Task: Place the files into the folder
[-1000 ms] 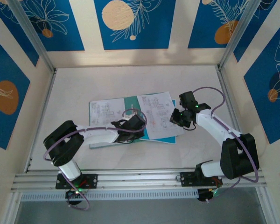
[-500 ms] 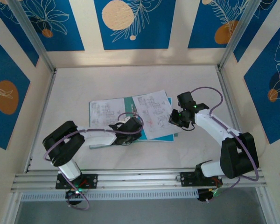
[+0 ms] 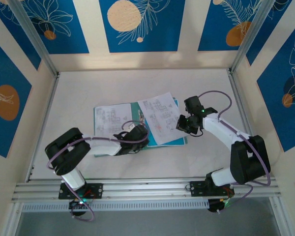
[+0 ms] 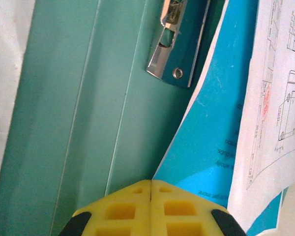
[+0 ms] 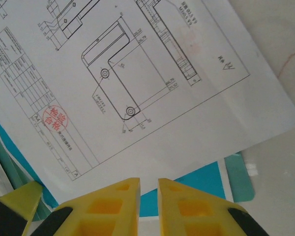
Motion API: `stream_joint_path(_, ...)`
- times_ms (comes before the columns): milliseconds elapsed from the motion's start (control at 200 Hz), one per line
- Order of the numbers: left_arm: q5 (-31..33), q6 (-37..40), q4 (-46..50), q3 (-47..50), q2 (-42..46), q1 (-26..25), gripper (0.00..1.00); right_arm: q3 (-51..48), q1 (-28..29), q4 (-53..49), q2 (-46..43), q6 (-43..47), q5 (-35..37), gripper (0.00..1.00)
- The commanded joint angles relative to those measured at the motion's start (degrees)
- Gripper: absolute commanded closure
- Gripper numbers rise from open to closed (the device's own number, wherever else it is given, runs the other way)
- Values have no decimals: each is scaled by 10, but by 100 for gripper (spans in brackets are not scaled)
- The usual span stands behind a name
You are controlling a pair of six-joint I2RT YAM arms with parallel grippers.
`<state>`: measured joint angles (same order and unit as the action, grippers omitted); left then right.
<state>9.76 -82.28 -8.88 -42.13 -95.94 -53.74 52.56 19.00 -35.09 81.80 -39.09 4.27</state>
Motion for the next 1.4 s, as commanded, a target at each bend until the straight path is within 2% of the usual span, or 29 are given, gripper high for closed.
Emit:
stream_joint_path(0, 13, -40, -40, 18, 0, 5, 100, 33, 11, 6, 28, -5, -13, 81)
stream_joint_path(320, -23, -59, -98, 18, -37, 6, 100, 128, 72, -8, 130, -37, -2, 81)
stream_joint_path(585, -40, -56, -108, 18, -46, 12, 100, 125, 82, -11, 120, -43, 10, 81)
stream_joint_path(955, -70, -19, -52, -28, -48, 27, 100, 100, 80, -8, 97, -41, 14, 81)
stream_joint_path(1115, -63, -28, -34, -25, -40, 31, 100, 97, 80, -4, 102, -42, 14, 81)
stream_joint_path(1395, -31, -80, -109, 37, -30, 30, 100, 98, 80, -5, 102, -39, 15, 81)
